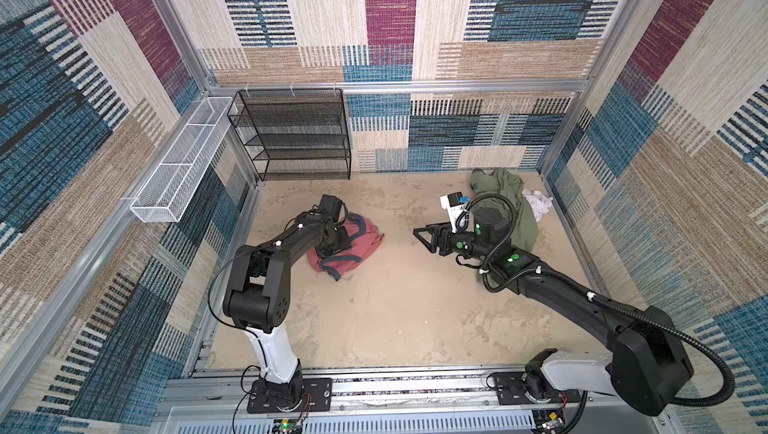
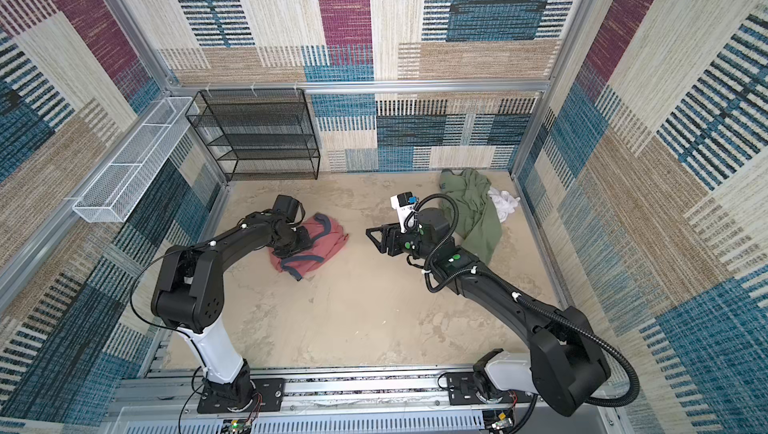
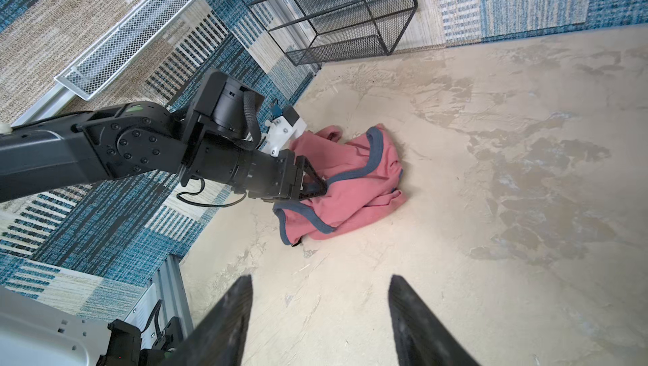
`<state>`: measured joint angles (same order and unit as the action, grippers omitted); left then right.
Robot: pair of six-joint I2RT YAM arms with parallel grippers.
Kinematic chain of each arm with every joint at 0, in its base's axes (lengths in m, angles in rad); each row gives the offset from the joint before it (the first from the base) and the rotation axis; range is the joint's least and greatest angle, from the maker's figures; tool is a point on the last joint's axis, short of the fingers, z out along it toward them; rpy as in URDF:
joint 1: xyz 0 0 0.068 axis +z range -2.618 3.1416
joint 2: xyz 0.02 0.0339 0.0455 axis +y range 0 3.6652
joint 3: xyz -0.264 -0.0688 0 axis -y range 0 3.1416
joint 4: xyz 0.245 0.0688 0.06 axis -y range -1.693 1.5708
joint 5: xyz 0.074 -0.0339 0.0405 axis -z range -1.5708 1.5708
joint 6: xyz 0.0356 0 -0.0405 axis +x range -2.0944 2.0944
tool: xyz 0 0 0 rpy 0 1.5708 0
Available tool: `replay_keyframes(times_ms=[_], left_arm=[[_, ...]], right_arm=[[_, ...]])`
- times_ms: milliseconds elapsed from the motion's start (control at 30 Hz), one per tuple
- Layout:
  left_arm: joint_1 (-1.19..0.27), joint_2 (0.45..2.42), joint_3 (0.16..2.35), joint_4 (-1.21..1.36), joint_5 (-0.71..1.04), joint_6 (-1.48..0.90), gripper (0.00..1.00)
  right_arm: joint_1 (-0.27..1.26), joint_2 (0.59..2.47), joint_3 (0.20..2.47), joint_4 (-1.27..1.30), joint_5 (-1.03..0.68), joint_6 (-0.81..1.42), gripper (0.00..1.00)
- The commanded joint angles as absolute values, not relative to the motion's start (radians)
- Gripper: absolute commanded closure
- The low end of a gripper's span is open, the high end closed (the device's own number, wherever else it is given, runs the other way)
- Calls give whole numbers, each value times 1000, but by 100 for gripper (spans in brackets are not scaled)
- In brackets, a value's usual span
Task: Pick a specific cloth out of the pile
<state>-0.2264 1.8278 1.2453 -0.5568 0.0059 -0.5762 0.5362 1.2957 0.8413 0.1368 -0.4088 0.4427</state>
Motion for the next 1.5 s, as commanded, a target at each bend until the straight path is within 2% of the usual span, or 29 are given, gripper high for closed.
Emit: replay_keyframes(times_ms=[0, 67, 233, 267, 333, 467, 567, 1033, 1300, 1333, 1367, 1400, 1433, 1467], left_arm=[[-225, 1826, 1239, -545, 5, -576, 35], [-225, 1828, 1241, -556, -4, -566, 24], [-225, 1875, 1267, -592, -24, -551, 25], [-225, 1889, 1274, -599, -28, -549, 30], [-224, 1917, 1290, -610, -41, -551, 48], [-207, 1956, 1299, -603, -41, -568, 87], [-173, 1956, 1277, -576, -12, -581, 100], [69, 1885, 1216, -512, 53, -592, 100], [95, 1852, 1252, -520, 86, -577, 100], [93, 1828, 1247, -518, 92, -578, 97], [92, 1796, 1236, -516, 92, -578, 80], [90, 1768, 1226, -515, 92, -576, 66], [86, 1725, 1217, -515, 89, -569, 55], [81, 1683, 1206, -515, 82, -561, 38]], right_arm=[[535, 1296, 848, 141, -403, 437, 35], [536, 1293, 843, 147, -405, 438, 35], [535, 1286, 831, 158, -408, 446, 35], [535, 1285, 829, 159, -408, 447, 35], [535, 1281, 828, 159, -405, 449, 35], [536, 1274, 831, 152, -399, 447, 35], [537, 1269, 839, 144, -393, 443, 35], [536, 1288, 860, 129, -385, 433, 35], [535, 1289, 867, 119, -376, 422, 35], [535, 1288, 869, 115, -367, 419, 35], [535, 1286, 875, 107, -360, 411, 34], [534, 1287, 882, 93, -354, 399, 32], [534, 1284, 893, 76, -340, 385, 28], [533, 1278, 905, 58, -324, 374, 21]])
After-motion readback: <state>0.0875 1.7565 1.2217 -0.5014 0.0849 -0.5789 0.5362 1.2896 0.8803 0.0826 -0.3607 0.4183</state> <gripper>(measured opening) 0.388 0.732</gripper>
